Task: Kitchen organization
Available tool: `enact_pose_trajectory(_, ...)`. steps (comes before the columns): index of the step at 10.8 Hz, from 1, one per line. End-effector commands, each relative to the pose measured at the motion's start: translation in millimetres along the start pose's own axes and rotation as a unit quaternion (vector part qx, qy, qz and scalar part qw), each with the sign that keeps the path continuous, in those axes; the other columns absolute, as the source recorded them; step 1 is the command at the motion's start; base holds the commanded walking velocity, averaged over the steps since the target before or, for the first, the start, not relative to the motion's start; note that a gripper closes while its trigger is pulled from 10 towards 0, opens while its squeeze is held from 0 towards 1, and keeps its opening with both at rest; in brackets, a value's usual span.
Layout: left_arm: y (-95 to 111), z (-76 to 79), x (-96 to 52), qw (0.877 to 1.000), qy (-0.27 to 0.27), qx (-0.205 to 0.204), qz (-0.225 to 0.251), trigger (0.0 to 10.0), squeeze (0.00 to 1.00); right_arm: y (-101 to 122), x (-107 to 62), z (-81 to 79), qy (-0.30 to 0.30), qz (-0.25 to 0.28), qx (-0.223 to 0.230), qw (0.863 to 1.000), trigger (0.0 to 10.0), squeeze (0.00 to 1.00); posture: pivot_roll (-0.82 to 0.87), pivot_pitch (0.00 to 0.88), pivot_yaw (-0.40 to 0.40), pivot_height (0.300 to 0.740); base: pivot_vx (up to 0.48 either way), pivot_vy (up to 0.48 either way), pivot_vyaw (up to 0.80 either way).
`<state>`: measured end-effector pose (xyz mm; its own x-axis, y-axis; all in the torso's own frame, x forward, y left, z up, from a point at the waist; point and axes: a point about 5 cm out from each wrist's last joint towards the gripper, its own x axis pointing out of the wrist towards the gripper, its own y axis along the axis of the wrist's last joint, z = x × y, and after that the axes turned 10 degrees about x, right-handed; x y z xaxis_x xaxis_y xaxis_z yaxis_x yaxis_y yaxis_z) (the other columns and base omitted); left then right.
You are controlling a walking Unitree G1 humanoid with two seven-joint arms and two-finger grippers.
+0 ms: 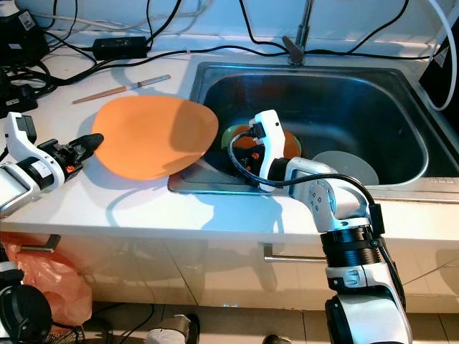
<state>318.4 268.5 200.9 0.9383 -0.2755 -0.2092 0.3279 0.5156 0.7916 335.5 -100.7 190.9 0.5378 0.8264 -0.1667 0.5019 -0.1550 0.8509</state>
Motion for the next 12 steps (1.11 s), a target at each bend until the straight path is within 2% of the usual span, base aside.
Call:
enact_pose_trajectory(1,4,2.8,-1.7,1.0,-0.019,-0.002,0.019,0.0,0.0,0,-2.0,1.2,-0.002,0.008,0.003,1.0,10.0,0.0,0.21,0.108,0.029,0.74,0.0,0.0,0.0)
enact_pose_trajectory(3,7,5.1,-1.5,0.999,-0.027,0.022,0.037,0.0,0.0,0,-1.7,1.7,-0.004,0.009,0.004,1.0,10.0,0.0,0.21,0.108,0.027,0.74,0.0,0.0,0.0)
enact_pose_trajectory(6,10,10.0,-1.7,0.996,-0.053,0.022,0.069,0.0,0.0,0,-1.1,3.4,-0.01,0.015,0.004,1.0,10.0,0.0,0.21,0.108,0.029,0.74,0.0,0.0,0.0)
enact_pose_trajectory(7,14,10.6,-2.1,0.994,-0.065,0.021,0.09,0.0,0.0,4,-0.9,8.4,-0.032,0.035,0.001,0.999,10.0,0.0,0.21,0.106,0.029,0.74,0.0,0.0,0.0)
enact_pose_trajectory(8,15,11.3,-2.1,0.993,-0.072,0.018,0.096,0.0,0.0,7,-1.2,10.4,-0.039,0.043,0.002,0.998,10.0,1.0,0.21,0.105,0.03,0.74,0.0,0.0,0.0)
enact_pose_trajectory(9,17,14.6,-2.4,0.99,-0.088,0.016,0.107,0.0,0.0,9,-1.9,12.1,-0.047,0.05,0.001,0.998,10.0,1.0,0.21,0.104,0.03,0.74,0.0,0.0,0.0)
enact_pose_trajectory(10,21,23.4,-2.9,0.985,-0.123,0.013,0.124,0.0,0.0,13,-2.0,15.0,-0.057,0.061,0.002,0.997,10.0,0.45,0.21,0.102,0.029,0.74,0.0,0.0,0.0)
enact_pose_trajectory(11,21,27.7,-2.8,0.982,-0.139,0.012,0.13,0.0,0.0,15,-1.0,16.0,-0.057,0.073,0.008,0.996,10.0,0.0,0.21,0.102,0.028,0.74,0.0,0.0,0.0)
enact_pose_trajectory(12,21,31.1,-2.6,0.98,-0.151,0.012,0.132,0.0,0.0,18,1.7,16.5,-0.056,0.086,0.017,0.995,10.0,0.0,0.21,0.102,0.027,0.74,0.0,0.0,0.0)
